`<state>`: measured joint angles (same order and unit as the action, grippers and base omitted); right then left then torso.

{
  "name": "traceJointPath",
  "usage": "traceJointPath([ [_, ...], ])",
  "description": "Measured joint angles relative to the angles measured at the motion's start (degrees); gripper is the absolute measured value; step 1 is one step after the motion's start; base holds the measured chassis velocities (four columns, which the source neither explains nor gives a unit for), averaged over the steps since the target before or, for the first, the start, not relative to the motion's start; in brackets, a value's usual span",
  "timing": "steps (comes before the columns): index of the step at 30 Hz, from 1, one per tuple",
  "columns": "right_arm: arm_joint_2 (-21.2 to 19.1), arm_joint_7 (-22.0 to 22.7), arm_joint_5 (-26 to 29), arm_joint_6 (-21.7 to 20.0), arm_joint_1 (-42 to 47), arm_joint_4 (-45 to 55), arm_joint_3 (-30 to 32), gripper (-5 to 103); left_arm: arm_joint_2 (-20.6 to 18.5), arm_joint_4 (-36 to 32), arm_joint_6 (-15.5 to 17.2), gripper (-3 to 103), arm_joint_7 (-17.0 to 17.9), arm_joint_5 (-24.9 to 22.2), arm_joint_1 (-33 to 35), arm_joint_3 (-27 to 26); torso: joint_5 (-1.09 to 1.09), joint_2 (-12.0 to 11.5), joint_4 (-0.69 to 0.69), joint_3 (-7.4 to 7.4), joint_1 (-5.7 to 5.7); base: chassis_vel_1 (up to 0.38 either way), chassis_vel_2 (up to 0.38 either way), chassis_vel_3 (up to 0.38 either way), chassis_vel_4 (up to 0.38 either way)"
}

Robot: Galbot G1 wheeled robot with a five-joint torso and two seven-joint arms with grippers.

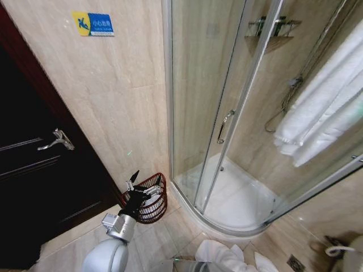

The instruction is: Discard the used towel into the hamper.

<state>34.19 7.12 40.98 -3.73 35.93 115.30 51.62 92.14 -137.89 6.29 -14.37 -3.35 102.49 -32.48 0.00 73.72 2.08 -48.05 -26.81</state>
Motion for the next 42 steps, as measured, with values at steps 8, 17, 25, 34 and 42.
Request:
traceJointPath([
  [8, -0.84, -0.04, -0.07, 0.42, 2.56, 1.48, 1.71, 18, 0.0, 0.0, 0.0, 100, 0.0, 0.0, 0.0, 0.0, -0.01, 0.0, 0.0, 0.0, 0.0, 0.0, 0.0, 0.0, 0.0],
  [17, -0.89, -1.22, 2.15, 4.35, 9.05, 3.43, 6.58, 12, 0.0, 0.0, 0.0, 100, 0.0, 0.0, 0.0, 0.0, -0.01, 0.0, -0.01, 0.0, 0.0, 0.0, 0.0, 0.0, 0.0],
  [25, 2.42, -1.05, 2.38, 7.53, 17.89, 7.99, 11.31, 12, 0.0, 0.0, 0.0, 100, 0.0, 0.0, 0.0, 0.0, -0.02, 0.01, 0.0, 0.01, 0.01, 0.0, 0.0, 0.0, 0.0],
  [34, 6.32, -1.66, 2.86, 8.28, 26.21, 14.28, 17.14, 12, 0.0, 0.0, 0.0, 100, 0.0, 0.0, 0.0, 0.0, -0.03, 0.01, 0.01, 0.01, 0.01, 0.0, 0.0, 0.0, 0.0],
  [42, 14.19, -4.01, 1.86, 9.87, 36.73, 20.15, 21.29, 12, 0.01, 0.0, 0.0, 100, 0.0, 0.0, 0.0, 0.0, -0.01, 0.01, -0.01, 0.01, 0.01, 0.0, 0.0, 0.0, 0.0],
])
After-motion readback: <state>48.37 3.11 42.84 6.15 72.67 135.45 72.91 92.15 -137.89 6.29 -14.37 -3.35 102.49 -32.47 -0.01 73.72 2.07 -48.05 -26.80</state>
